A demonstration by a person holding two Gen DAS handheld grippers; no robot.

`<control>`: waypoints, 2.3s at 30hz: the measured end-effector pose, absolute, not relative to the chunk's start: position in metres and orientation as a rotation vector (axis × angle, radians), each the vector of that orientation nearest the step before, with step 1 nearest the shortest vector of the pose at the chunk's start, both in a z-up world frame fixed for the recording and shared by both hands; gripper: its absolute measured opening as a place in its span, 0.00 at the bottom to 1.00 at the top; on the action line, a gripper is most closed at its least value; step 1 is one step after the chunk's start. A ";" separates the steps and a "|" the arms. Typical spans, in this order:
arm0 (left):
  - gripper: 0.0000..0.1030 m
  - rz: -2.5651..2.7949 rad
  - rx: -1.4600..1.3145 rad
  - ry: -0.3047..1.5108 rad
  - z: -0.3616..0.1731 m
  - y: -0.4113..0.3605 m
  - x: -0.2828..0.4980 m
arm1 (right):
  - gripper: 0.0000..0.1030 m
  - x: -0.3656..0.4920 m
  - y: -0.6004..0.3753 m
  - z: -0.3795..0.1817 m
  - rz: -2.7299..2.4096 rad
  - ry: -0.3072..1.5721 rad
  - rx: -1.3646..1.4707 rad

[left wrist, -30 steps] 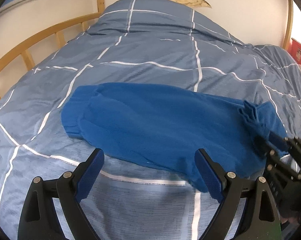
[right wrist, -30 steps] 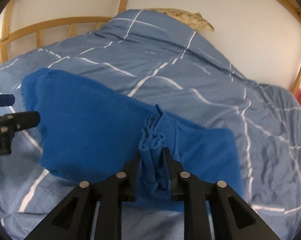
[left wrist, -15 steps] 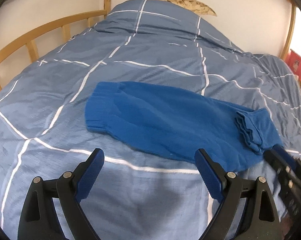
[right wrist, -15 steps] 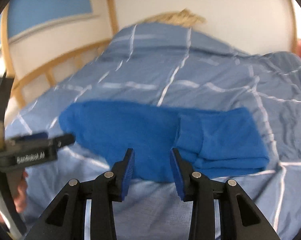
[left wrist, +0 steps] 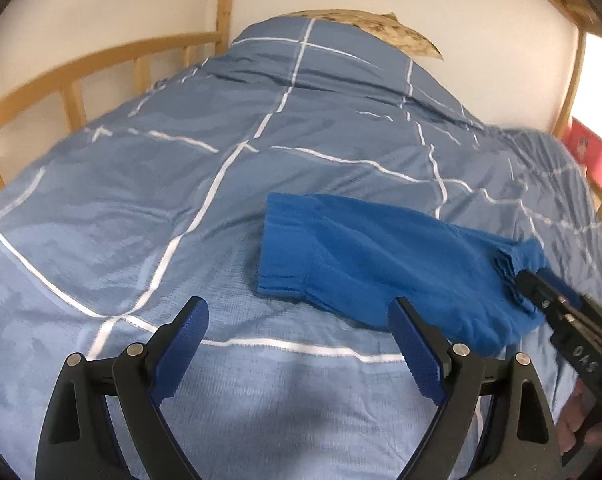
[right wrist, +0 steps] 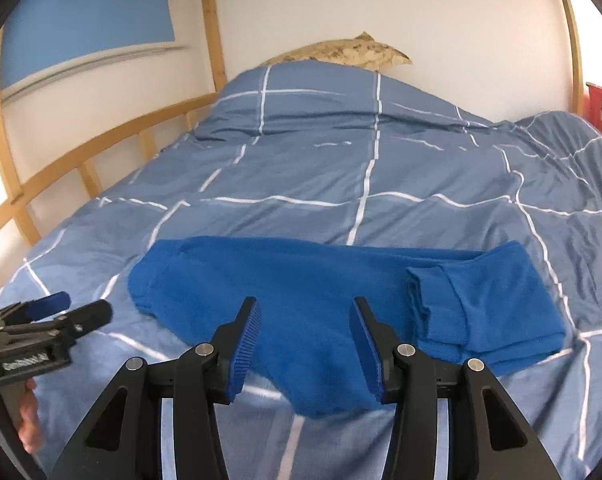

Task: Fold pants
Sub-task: 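Grasp the sweatpants waistband end with the left tool, then lift the waistband with the left tool while the right tool grasps the pants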

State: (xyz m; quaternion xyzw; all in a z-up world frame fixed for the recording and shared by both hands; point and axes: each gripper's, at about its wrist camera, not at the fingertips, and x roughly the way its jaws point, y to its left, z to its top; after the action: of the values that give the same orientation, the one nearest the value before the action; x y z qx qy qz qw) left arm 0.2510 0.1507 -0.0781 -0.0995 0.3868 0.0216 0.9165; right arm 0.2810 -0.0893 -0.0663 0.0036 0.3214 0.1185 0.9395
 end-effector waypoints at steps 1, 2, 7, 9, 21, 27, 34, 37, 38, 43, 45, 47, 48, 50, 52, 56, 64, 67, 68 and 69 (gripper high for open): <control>0.88 0.044 -0.240 0.797 -0.083 0.157 0.254 | 0.46 0.284 -0.089 -0.069 0.224 0.661 0.002; 0.88 0.046 -0.269 0.799 -0.086 0.160 0.256 | 0.46 0.286 -0.089 -0.071 0.209 0.665 -0.001; 0.82 0.039 -0.497 0.834 -0.112 0.177 0.276 | 0.46 0.296 -0.094 -0.088 0.157 0.696 0.042; 0.76 0.037 -0.548 0.856 -0.120 0.177 0.285 | 0.46 0.298 -0.094 -0.094 0.145 0.706 0.045; 0.66 0.142 -0.810 0.851 -0.158 0.185 0.301 | 0.46 0.305 -0.104 -0.110 0.061 0.695 0.102; 0.49 0.147 -0.806 0.820 -0.164 0.182 0.308 | 0.46 0.300 -0.109 -0.112 0.019 0.647 0.136; 0.23 0.094 -0.777 0.775 -0.154 0.179 0.298 | 0.46 0.305 -0.123 -0.116 0.025 0.661 0.210; 0.22 0.092 -0.736 0.775 -0.147 0.175 0.297 | 0.38 0.308 -0.124 -0.123 0.090 0.696 0.233; 0.21 0.092 -0.716 0.774 -0.144 0.173 0.296 | 0.34 0.311 -0.122 -0.127 0.126 0.721 0.240; 0.21 0.093 -0.610 0.760 -0.129 0.165 0.296 | 0.21 0.320 -0.126 -0.146 0.161 0.804 0.285; 0.21 0.096 -0.554 0.753 -0.122 0.159 0.296 | 0.17 0.322 -0.130 -0.151 0.165 0.823 0.311; 0.20 0.093 -0.505 0.740 -0.113 0.153 0.294 | 0.14 0.326 -0.131 -0.154 0.165 0.844 0.303; 0.20 0.091 -0.469 0.729 -0.106 0.148 0.294 | 0.14 0.326 -0.129 -0.155 0.168 0.849 0.292; 0.20 0.082 -0.407 0.709 -0.092 0.138 0.292 | 0.14 0.327 -0.126 -0.156 0.170 0.851 0.262; 0.20 0.076 -0.315 0.696 -0.075 0.123 0.292 | 0.14 0.327 -0.126 -0.153 0.180 0.849 0.250; 0.20 0.028 -0.150 0.657 -0.042 0.091 0.293 | 0.14 0.315 -0.134 -0.131 0.234 0.794 0.265; 0.20 -0.100 0.074 0.591 0.008 0.012 0.298 | 0.14 0.298 -0.180 -0.072 0.277 0.666 0.222; 0.20 -0.155 0.145 0.572 0.016 -0.024 0.298 | 0.14 0.299 -0.207 -0.060 0.267 0.644 0.209; 0.19 -0.171 0.167 0.566 0.018 -0.036 0.298 | 0.14 0.300 -0.217 -0.058 0.272 0.642 0.206; 0.19 -0.186 0.188 0.560 0.019 -0.049 0.297 | 0.14 0.301 -0.226 -0.056 0.271 0.643 0.197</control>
State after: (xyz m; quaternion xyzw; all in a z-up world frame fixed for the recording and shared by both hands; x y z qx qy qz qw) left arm 0.2972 -0.0490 0.0195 0.0927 0.2756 -0.0917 0.9524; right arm 0.3005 -0.2256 -0.0565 0.0965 0.3144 0.1324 0.9350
